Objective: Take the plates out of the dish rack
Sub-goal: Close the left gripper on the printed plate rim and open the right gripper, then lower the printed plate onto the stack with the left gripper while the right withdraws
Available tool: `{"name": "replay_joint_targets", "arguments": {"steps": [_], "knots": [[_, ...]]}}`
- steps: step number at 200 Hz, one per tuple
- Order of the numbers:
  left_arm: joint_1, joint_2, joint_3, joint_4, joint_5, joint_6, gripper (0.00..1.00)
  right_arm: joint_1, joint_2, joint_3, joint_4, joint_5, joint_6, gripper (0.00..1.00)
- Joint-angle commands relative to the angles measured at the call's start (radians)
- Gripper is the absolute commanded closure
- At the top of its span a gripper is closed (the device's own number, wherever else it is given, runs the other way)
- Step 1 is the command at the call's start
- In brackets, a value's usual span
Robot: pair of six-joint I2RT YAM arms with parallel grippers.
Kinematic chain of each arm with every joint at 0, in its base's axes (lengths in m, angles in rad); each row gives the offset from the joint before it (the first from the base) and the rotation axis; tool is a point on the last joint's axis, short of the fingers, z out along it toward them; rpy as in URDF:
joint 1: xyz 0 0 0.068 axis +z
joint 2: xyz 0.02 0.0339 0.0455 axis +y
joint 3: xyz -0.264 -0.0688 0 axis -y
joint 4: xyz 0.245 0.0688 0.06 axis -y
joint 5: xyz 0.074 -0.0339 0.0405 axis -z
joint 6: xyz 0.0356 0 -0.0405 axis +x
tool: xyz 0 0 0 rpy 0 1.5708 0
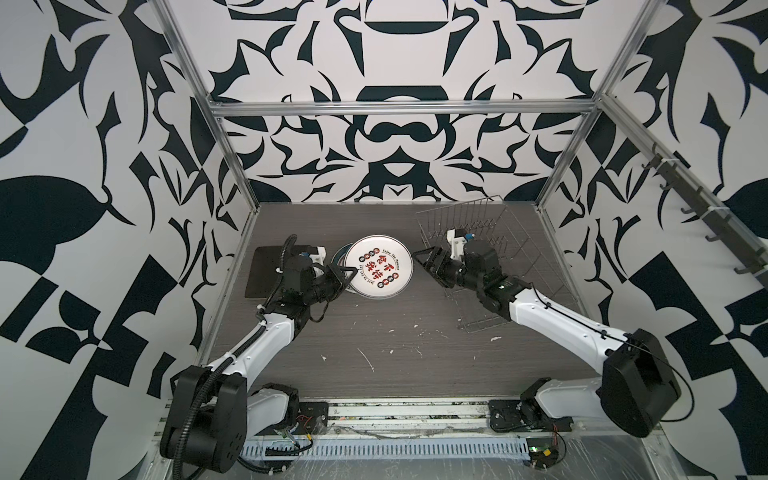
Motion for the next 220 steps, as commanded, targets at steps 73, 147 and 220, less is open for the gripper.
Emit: {"name": "replay_joint_targets", "arguments": {"steps": [73, 147, 220], "knots": [[0.1, 0.119, 0.135, -0.104, 0.001, 0.158, 1.0, -0.014, 0.096, 0.229, -0.2, -0.031, -0.148, 0.19], [0.136, 0.302, 0.213, -0.092, -0.012, 0.226, 1.0, -0.014, 0.183, 0.324, -0.272, -0.038, -0.216, 0.01], [0.142, 0.421, 0.259, -0.08, -0.015, 0.252, 1.0, -0.014, 0.248, 0.396, -0.346, -0.055, -0.256, 0.01]]}}
